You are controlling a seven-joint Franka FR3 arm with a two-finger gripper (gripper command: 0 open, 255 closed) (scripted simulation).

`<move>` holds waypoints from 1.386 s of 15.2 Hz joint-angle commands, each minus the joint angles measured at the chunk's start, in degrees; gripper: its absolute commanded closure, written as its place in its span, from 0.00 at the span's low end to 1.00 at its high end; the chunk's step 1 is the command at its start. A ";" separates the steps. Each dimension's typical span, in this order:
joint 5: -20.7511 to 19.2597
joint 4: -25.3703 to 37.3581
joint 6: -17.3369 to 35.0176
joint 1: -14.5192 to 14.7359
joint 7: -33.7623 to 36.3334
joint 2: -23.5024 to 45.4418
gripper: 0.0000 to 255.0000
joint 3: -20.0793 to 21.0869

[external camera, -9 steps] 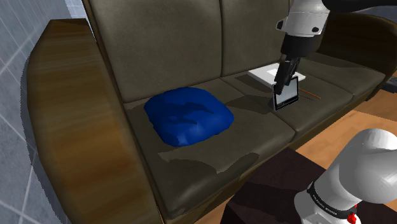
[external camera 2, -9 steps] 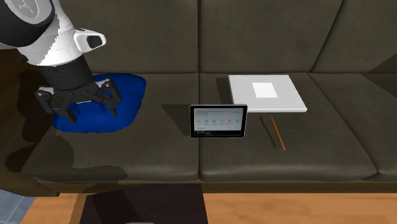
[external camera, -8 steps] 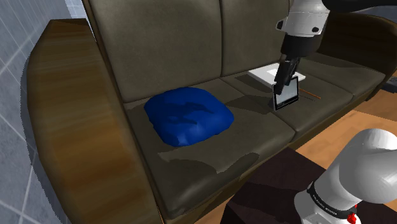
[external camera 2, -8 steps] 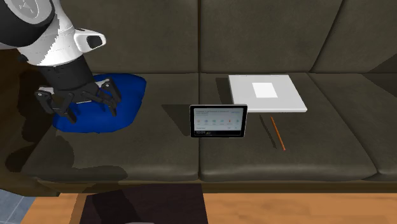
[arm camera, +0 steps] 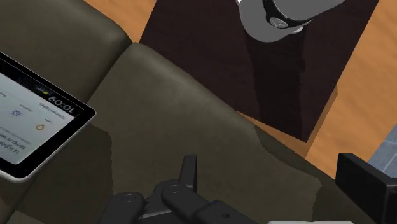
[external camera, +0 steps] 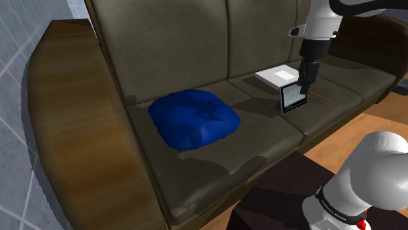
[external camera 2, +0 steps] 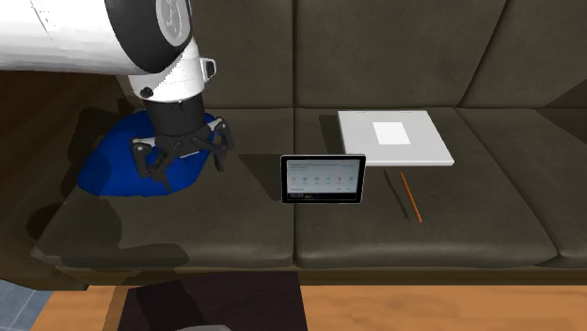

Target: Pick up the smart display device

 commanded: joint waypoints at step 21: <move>-1.93 26.83 6.56 11.67 -84.03 47.78 0.00 -33.68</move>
